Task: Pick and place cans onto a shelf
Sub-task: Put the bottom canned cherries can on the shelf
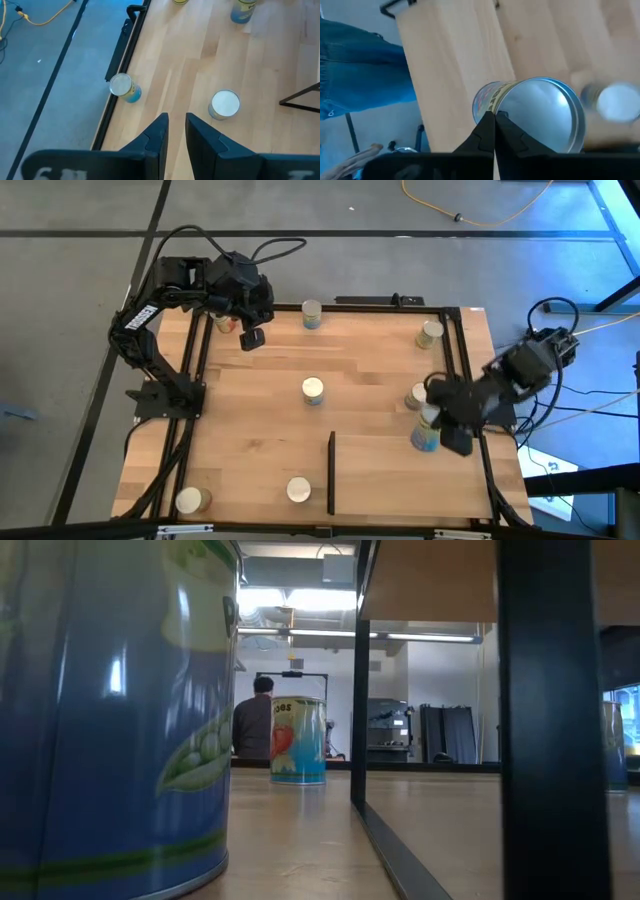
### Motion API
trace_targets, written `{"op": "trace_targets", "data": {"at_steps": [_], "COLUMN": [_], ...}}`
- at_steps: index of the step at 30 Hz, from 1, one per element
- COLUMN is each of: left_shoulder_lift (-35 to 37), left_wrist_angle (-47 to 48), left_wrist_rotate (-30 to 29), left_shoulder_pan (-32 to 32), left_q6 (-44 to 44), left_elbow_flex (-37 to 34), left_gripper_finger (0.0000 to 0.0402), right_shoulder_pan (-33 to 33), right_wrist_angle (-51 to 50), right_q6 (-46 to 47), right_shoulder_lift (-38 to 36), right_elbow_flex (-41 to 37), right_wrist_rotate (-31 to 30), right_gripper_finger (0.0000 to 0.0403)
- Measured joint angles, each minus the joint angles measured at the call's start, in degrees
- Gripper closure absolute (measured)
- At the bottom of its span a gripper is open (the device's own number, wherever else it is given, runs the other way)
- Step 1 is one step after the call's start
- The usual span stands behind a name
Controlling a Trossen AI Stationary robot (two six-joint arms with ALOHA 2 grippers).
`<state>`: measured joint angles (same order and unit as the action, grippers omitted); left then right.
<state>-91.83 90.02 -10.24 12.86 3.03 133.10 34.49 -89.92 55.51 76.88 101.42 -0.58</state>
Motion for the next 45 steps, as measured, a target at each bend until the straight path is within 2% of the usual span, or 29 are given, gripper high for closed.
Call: {"op": "trace_targets", "data": {"at_steps": [8,15,22,34,45], "left_shoulder_lift": [0.0,0.0,-0.02,-0.02,-0.02], "left_wrist_angle": [0.0,-0.02,-0.02,-0.02,-0.02], "left_wrist_rotate": [-1.24,-1.27,-1.27,-0.83,-0.86], "left_shoulder_pan": [0.0,0.0,0.0,-0.01,-0.02], "left_q6": [-1.4,-1.42,-1.53,-1.46,-1.42], "left_elbow_flex": [0.0,0.0,0.0,0.0,0.0], "left_gripper_finger": [0.0343,0.0343,0.0343,0.0343,0.0343], "right_shoulder_pan": [8.7,12.37,12.82,12.82,12.8], "right_wrist_angle": [-0.1,-0.42,0.81,0.42,0.89], "right_q6": [17.05,23.73,25.26,25.27,25.22], "right_shoulder_lift": [1.54,3.92,4.95,4.86,4.86], "right_elbow_flex": [-7.09,-11.89,-11.83,-6.54,-6.4], "right_wrist_rotate": [0.28,2.03,3.23,2.19,2.19], "right_gripper_finger": [0.0403,0.0403,0.0403,0.0403,0.0393]}}
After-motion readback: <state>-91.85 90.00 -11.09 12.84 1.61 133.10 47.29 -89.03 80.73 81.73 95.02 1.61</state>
